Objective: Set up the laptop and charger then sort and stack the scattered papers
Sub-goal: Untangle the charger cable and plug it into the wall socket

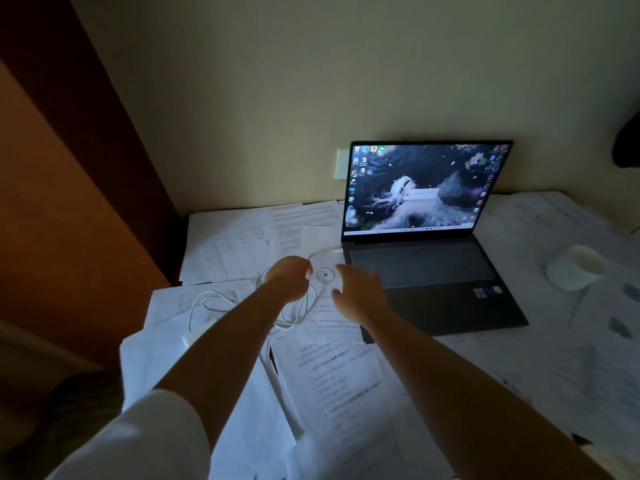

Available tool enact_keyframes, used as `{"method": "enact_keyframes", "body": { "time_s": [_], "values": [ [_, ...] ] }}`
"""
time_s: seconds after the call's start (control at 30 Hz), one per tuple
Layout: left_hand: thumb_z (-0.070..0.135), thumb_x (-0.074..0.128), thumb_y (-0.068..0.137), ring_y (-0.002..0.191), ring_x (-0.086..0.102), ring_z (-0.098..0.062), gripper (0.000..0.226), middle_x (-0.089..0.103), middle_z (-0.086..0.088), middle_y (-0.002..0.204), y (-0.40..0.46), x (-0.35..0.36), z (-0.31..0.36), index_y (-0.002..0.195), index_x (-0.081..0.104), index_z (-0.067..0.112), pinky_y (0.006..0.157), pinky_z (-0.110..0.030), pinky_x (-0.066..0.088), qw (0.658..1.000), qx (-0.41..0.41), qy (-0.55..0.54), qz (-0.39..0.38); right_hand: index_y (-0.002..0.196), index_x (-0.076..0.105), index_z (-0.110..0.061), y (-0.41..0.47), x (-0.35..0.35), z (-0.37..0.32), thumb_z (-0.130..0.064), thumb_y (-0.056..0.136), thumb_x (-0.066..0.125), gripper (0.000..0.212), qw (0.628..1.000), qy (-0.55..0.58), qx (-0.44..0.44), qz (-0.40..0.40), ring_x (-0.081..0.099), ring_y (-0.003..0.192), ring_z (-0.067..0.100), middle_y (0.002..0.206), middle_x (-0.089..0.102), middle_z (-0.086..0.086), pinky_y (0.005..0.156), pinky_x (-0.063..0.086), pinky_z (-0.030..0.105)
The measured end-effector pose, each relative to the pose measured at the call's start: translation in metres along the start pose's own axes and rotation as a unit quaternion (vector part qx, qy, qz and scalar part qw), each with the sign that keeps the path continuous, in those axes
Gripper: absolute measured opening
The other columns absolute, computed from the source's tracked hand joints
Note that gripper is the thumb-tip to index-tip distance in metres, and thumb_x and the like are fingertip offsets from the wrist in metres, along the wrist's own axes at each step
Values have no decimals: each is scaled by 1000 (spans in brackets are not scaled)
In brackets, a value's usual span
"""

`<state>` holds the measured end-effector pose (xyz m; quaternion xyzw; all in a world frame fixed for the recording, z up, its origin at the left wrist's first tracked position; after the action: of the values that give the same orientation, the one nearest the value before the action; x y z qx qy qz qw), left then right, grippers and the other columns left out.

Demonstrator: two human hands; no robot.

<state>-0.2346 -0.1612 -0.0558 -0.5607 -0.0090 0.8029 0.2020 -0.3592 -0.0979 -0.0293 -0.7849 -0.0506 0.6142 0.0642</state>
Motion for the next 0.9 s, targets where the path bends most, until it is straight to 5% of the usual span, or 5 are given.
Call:
{"method": "enact_keyframes", "body": {
  "time_s": [0.2,0.43,0.57,0.77,0.9],
  "values": [
    [9,43,91,118,54,-18,37,58,3,129,-65,-13,-12,116,65,26,94,-29,44,995,-93,6,46,131,48,-9,-27,-8,-14,-18,92,51,40,995,90,-44,-3,48,125,25,135,53,8,108,31,36],
    [16,47,94,108,59,-27,26,61,-10,118,-154,4,-50,114,62,12,87,-34,51,976,-210,60,5,132,49,-12,-60,23,-36,-16,91,48,41,984,133,-101,-66,47,123,25,133,53,8,100,39,35],
    [19,54,92,113,57,-26,36,57,-9,126,-186,8,-82,127,53,16,87,-33,51,959,-277,54,5,125,52,-9,-68,38,-64,-15,90,48,37,978,137,-142,-72,51,116,26,124,57,9,92,44,34],
    [42,59,89,113,55,-31,63,45,-14,130,-181,11,-112,138,35,10,87,-37,54,949,-316,-9,17,146,35,-17,-64,46,-87,-15,93,47,55,971,148,-163,-91,55,111,22,127,56,6,81,44,27],
    [54,64,82,120,50,-33,84,40,-16,136,-162,26,-127,143,25,10,90,-37,50,928,-356,-108,14,135,46,-14,-52,55,-92,-16,93,46,42,978,120,-144,-91,53,115,23,126,56,7,89,43,31]
  ]
}}
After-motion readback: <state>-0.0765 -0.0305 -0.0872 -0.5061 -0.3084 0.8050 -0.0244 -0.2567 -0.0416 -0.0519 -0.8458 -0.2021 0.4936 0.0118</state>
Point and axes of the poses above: each hand's wrist, its own y-axis towards the middle knuckle, its own x-axis out of the palm, z = x × y, the point moved 6 cm from there along y, towards the middle knuckle
